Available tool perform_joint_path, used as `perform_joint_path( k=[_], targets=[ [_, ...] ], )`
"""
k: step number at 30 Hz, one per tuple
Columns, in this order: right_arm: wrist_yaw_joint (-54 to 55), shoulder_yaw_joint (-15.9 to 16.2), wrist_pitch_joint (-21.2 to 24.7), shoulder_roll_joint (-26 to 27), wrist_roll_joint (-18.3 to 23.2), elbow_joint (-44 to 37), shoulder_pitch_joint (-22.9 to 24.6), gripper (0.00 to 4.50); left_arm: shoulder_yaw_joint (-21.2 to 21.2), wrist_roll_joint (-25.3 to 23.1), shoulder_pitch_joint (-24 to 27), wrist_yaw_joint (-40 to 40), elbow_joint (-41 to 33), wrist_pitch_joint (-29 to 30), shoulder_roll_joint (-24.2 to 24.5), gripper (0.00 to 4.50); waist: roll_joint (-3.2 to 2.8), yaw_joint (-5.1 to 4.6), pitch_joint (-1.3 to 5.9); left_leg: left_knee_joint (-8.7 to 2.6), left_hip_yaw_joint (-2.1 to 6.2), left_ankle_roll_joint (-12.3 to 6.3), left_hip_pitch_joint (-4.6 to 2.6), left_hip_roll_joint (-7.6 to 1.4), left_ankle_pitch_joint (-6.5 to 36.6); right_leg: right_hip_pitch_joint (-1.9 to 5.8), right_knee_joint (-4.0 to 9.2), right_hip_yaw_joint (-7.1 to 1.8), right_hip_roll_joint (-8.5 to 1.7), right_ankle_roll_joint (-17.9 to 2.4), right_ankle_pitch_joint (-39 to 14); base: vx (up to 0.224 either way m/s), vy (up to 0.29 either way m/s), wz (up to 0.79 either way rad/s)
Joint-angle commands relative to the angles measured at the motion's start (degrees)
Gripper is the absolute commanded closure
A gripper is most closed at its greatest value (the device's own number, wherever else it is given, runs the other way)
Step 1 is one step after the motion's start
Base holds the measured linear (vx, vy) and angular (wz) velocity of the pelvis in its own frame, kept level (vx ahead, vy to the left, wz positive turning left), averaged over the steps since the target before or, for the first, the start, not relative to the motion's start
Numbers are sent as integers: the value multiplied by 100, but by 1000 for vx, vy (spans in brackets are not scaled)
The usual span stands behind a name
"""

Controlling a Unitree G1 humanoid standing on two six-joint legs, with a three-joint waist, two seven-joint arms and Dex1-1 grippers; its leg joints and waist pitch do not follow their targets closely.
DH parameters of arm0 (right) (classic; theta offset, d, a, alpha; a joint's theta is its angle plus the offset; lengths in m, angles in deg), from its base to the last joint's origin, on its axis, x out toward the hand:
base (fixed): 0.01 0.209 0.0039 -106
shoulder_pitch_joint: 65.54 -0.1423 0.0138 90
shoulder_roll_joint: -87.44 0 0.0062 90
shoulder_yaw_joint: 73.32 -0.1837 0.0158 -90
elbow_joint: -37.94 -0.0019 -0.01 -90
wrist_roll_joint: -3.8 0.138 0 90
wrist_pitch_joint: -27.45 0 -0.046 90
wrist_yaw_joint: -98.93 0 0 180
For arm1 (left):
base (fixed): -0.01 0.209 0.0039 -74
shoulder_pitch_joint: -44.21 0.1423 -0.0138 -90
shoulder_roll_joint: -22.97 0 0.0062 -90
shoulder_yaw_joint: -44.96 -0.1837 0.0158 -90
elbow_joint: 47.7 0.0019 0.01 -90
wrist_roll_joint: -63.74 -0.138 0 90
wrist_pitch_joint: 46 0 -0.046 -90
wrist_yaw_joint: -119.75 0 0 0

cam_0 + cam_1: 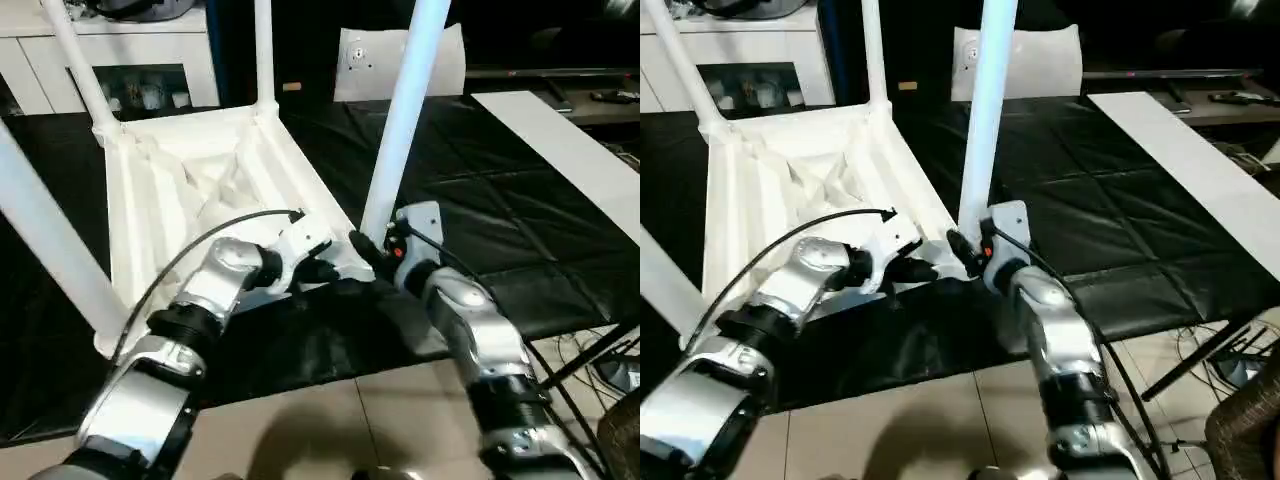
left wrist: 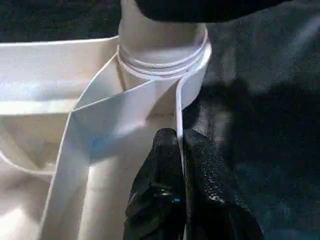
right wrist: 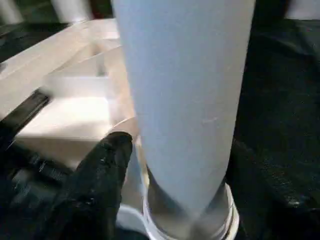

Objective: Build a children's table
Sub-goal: Rotate leg to tighten

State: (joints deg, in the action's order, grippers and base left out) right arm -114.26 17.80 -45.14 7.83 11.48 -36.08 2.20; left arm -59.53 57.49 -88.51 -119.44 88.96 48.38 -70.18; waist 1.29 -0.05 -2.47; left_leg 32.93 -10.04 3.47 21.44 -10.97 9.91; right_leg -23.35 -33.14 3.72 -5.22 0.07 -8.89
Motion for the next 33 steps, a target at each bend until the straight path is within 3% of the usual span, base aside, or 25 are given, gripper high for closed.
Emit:
perform_joint_path(
  k=[1, 2, 5, 8, 14, 25, 33],
  targets=[
    [-861, 586, -98, -94, 223, -237, 14, 119, -148, 287, 56, -570, -373, -488, -97, 450, 16, 58, 386, -346, 22, -402, -25, -180, 1149, 336, 317, -224, -292, -1291, -1003, 0, 0, 0],
    [-1095, 616, -149, -266, 220, -263, 52, 102, -168, 309, 92, -744, -392, -577, -13, 450, 13, 75, 390, -332, 13, -470, -35, -182, 975, 333, 286, -219, -276, -1402, -709, 0, 0, 0],
    [-1649, 616, -306, -718, 222, -235, 87, 86, -244, 374, 179, -1361, -378, -853, 248, 450, 2, 116, 376, -326, -4, -570, -64, -196, 949, 327, 273, -222, -280, -1540, -590, 0, 0, 0],
    [-2186, 584, -499, -1016, 306, -188, 64, 64, -259, 514, 216, -1952, -368, -881, 415, 450, -4, 213, 359, -346, -16, -466, -124, -225, 1156, 287, 291, -226, -282, -1558, -911, 0, 0, 0],
    [-3393, 757, -458, -1462, 721, -236, 19, 64, -421, 424, 98, -2675, -110, -1286, 662, 450, 10, 346, 341, -366, -28, -323, -125, -252, 1375, 294, 283, -222, -283, -1459, -1137, 0, 0, 0],
    [-4476, 1097, -444, -1852, 820, -19, -175, 169, -689, 379, -70, -3331, 86, -1598, 909, 450, 57, 438, 331, -355, -29, -257, -118, -253, 1336, 266, 284, -227, -307, -1361, -1450, 0, 0, 0],
    [-4706, 1193, -298, -1873, 930, -48, -231, 240, -818, 501, -98, -3332, 115, -1641, 1017, 450, 67, 474, 333, -359, -28, -213, -122, -256, 1234, 269, 252, -222, -295, -1411, -1232, 0, 0, 0]
  ],
)
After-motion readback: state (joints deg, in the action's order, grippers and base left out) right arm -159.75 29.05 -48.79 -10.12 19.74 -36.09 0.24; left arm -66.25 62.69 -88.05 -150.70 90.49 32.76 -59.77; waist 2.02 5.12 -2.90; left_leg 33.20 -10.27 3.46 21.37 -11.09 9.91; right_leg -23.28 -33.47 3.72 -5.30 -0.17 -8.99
